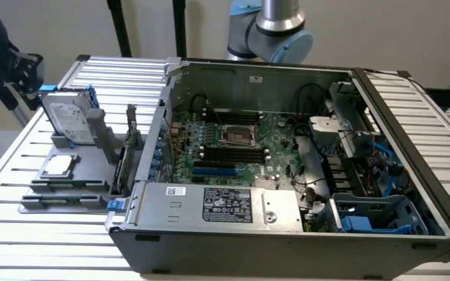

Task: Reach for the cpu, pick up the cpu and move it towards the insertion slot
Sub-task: 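Pick up the cpu and move it towards the insertion slot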

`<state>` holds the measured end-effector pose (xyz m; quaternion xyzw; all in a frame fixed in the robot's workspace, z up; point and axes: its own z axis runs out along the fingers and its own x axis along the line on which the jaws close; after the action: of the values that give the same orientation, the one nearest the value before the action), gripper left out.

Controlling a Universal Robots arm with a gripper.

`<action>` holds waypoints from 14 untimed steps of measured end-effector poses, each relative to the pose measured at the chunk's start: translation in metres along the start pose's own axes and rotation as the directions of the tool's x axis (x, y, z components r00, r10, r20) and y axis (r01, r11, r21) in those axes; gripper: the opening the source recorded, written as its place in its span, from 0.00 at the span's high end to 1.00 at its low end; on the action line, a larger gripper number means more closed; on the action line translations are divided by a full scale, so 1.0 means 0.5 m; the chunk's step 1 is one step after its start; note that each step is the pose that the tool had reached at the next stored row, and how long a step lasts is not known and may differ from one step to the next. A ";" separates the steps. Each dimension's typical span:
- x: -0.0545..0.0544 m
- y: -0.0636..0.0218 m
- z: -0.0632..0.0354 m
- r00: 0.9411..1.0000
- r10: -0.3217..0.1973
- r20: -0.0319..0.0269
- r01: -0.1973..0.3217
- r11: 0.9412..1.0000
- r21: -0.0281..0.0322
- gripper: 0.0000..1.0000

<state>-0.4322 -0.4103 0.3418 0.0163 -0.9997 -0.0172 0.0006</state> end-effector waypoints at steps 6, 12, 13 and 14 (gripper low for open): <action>0.000 0.000 0.002 1.000 0.000 0.000 0.000 1.000 0.000 0.41; 0.000 -0.005 0.022 1.000 0.000 0.000 0.000 1.000 -0.006 0.35; 0.000 -0.007 0.026 1.000 0.000 0.000 0.000 1.000 -0.007 0.35; 0.000 -0.008 0.029 1.000 0.000 0.000 0.000 1.000 -0.008 0.35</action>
<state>-0.4322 -0.4141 0.3270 0.0163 -0.9996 -0.0211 0.0005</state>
